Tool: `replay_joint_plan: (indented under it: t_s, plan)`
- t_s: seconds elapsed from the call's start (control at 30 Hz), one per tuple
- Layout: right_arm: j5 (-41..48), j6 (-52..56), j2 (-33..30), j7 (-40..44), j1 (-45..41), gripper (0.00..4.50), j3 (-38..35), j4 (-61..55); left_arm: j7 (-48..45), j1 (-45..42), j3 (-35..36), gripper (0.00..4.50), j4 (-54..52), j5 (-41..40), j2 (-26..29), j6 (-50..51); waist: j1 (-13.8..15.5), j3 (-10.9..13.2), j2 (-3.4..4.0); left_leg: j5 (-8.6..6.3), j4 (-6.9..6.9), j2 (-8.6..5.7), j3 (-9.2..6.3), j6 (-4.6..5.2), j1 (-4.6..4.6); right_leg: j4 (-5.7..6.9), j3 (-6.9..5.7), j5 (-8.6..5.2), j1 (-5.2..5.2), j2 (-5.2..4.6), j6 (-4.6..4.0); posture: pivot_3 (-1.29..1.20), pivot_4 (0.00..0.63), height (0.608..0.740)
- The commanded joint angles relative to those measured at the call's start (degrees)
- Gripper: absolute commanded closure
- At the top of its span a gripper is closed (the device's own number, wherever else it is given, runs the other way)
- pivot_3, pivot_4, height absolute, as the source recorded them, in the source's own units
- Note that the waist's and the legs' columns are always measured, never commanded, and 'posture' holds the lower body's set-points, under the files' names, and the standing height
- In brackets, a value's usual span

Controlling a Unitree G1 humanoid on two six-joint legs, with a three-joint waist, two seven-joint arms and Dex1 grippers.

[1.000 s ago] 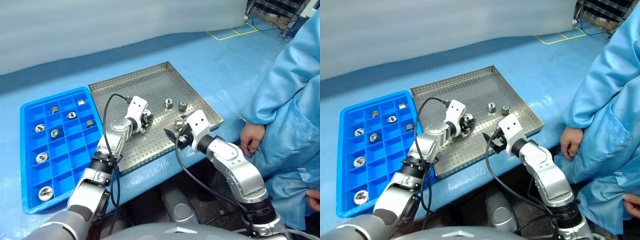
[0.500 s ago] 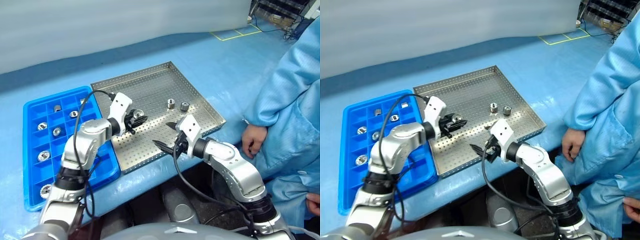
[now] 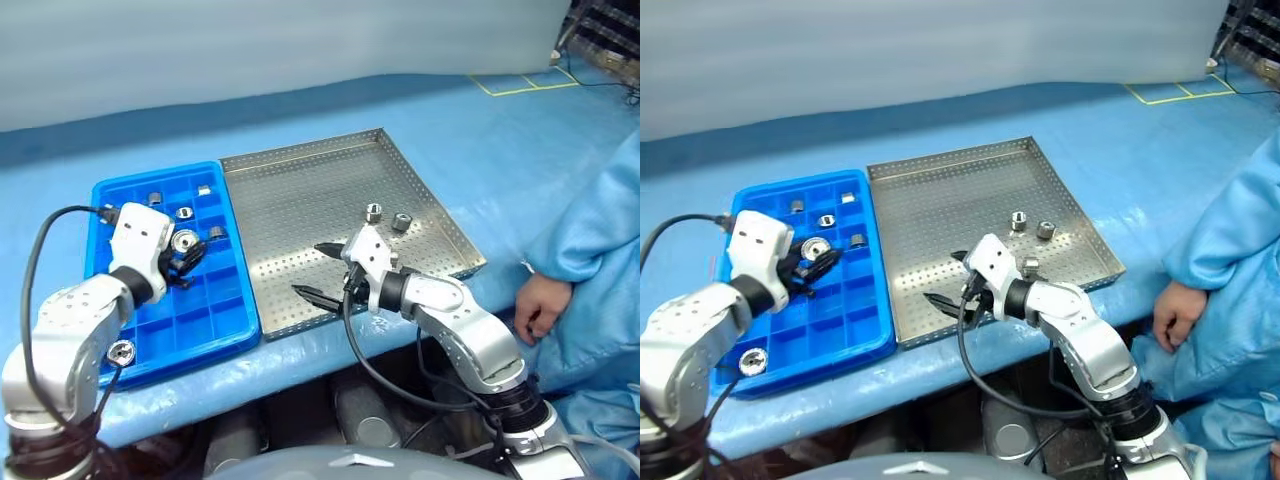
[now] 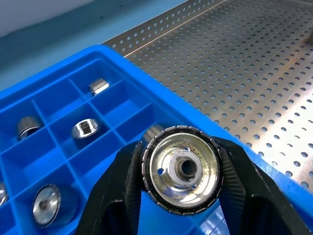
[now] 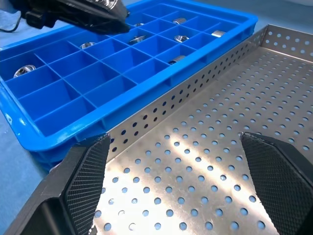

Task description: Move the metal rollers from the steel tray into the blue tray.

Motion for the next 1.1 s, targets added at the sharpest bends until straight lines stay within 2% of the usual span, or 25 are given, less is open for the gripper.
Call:
replay_joint_plan:
  t_s: [0.03,0.2,0.5,0.73,0.93,1.03,1.1]
  plan:
    - [0.1,-1.31,0.14,0.17,-0.95,0.0,-0.1,0.2,-0.32,2.65,2.8,2.67,-4.21,-0.59,1.55,-0.39,1.24,0.0,-0.01,0.0,0.01,0.0,-0.01,0.0,0.0,0.0,-0.06,0.0,0.0,-0.04,-0.02,-0.13,0.15,0.74]
    - [-0.27,-1.3,0.36,-0.07,-1.36,0.0,0.29,1.06,1.3,4.4,4.83,2.67,-3.85,-1.0,0.45,-0.51,3.53,0.0,-0.01,0.0,0.08,0.05,-0.06,-0.02,0.04,0.02,-0.27,-0.02,-0.02,-0.08,-0.1,-0.12,0.15,0.74]
    - [-1.23,-1.07,0.36,-1.26,-1.88,0.0,0.16,1.67,2.96,6.42,2.37,2.67,-1.5,-0.48,0.57,-1.78,6.01,0.0,-0.01,0.0,0.04,0.06,-0.06,-0.03,0.0,0.02,-0.33,-0.05,0.0,-0.09,-0.23,-0.12,0.15,0.74]
    - [-1.59,-0.99,0.23,-2.09,-2.02,0.0,-0.19,1.36,5.68,4.85,0.38,0.34,-0.3,1.14,-0.16,-2.67,6.29,0.0,-0.01,0.0,0.08,0.06,-0.07,-0.03,0.0,0.02,-0.37,-0.05,0.04,-0.1,-0.23,-0.13,0.15,0.74]
    - [-3.88,0.6,0.19,-6.58,-1.47,0.0,-1.16,0.18,1.85,0.78,-0.91,0.34,-0.91,-5.19,-5.22,-7.82,6.29,-0.01,-0.02,0.0,0.1,0.06,-0.08,-0.03,-0.01,0.02,-0.4,-0.05,0.08,-0.1,-0.24,-0.16,0.15,0.74]
    - [-5.12,1.2,-0.73,-8.62,-1.18,0.0,-2.23,-0.6,-0.18,0.43,-5.02,0.34,-0.42,-4.04,-3.23,-11.26,6.17,-0.01,-0.01,0.0,0.1,0.05,-0.06,-0.03,-0.03,0.02,-0.39,-0.04,0.06,-0.1,-0.25,-0.17,0.15,0.74]
    - [-7.17,2.23,-3.7,-9.37,-1.28,0.0,-3.24,-1.65,-1.34,-1.02,-9.6,0.34,1.13,-2.75,-2.82,-14.71,5.97,-0.01,0.03,0.0,0.08,0.05,-0.04,-0.03,-0.03,0.02,-0.37,-0.05,0.06,-0.09,-0.25,-0.21,0.15,0.74]
